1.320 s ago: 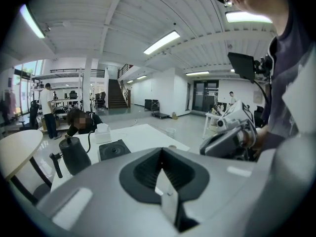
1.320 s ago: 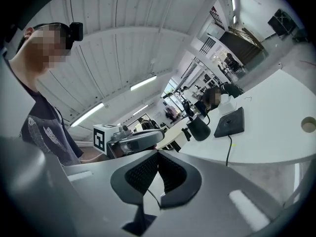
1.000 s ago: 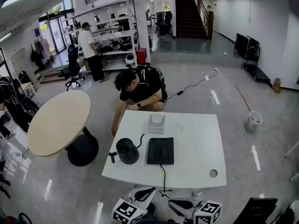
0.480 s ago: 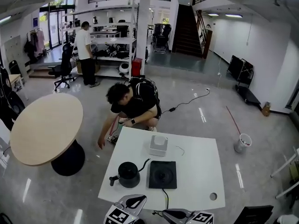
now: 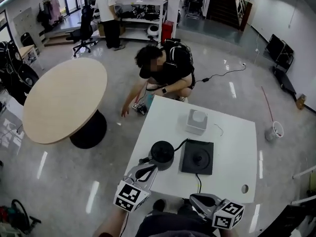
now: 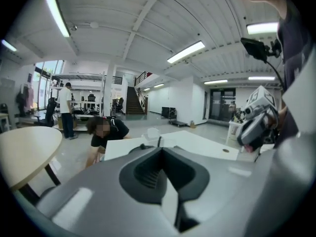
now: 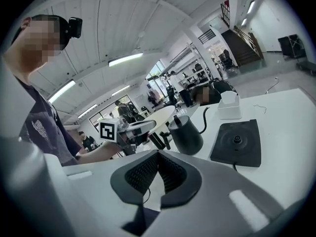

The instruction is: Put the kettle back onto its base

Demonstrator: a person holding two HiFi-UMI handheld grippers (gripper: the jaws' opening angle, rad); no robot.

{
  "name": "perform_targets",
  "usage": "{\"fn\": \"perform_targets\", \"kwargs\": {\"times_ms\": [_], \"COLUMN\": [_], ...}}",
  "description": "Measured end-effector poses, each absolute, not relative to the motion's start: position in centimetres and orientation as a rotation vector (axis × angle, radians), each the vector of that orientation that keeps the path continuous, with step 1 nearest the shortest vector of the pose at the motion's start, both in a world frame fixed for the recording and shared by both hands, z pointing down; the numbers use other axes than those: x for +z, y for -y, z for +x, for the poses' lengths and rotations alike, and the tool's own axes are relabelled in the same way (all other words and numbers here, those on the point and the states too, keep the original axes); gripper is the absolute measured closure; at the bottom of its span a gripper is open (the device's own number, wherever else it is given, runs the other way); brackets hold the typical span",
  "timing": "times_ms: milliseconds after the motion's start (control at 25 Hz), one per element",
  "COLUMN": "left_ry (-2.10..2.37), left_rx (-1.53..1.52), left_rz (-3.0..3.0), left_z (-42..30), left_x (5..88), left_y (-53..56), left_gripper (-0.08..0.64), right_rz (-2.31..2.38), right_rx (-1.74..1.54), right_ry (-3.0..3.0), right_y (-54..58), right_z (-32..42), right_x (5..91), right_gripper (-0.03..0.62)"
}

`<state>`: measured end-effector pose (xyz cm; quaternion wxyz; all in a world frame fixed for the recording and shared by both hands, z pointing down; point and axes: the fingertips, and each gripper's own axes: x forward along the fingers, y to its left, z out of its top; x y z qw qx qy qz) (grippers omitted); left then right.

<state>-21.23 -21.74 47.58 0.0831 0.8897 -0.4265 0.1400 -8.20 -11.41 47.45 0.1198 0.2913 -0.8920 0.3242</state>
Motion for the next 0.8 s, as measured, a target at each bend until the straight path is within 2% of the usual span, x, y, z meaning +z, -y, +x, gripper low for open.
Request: {"fn": "perform_targets", "kwargs": {"times_ms": [240,280,360,400,440,640,720,800], "left_ry": [1.432,1.433,1.423,1.420,1.411,1.278,1.237,1.192], "left_rx": [0.645,0.669,0.705,0.732,0.773,1.090,1.212,1.267], "left_rz": [2.595,2.586,2.556,2.538,2.520,2.486,2.473,2.468], "left_z": [-25.2,-25.6,-26.3,-26.8,-27.2,-27.2,-27.1,-26.9], "left_x": [48.4,48.7,49.8,50.7,51.8,57.1,58.6,59.7], "left_y": [22.9,22.9,23.1,23.4,23.7,24.8,25.3,25.7], "left_gripper": [0.557,0.500,0.282,0.204,0.184,0.164,0.182,0.246], "right_rz": [0.755,0.744,0.716,0.701,0.687,0.654,0.665,0.693], "right_rx": [0.967,0.967,0.976,0.983,0.988,0.995,1.003,1.013], "right_ry": [2.607,2.606,2.600,2.595,2.589,2.564,2.553,2.541], "right_y": [13.4,13.7,14.3,14.6,14.8,15.6,15.8,15.9], "right_z": [-8.7,-8.7,-8.3,-8.1,-7.9,-7.0,-6.6,-6.0], "right_x": [46.4,46.3,46.4,46.7,47.0,48.1,48.3,48.5], "right_gripper": [0.592,0.592,0.592,0.592,0.592,0.592,0.593,0.592]}}
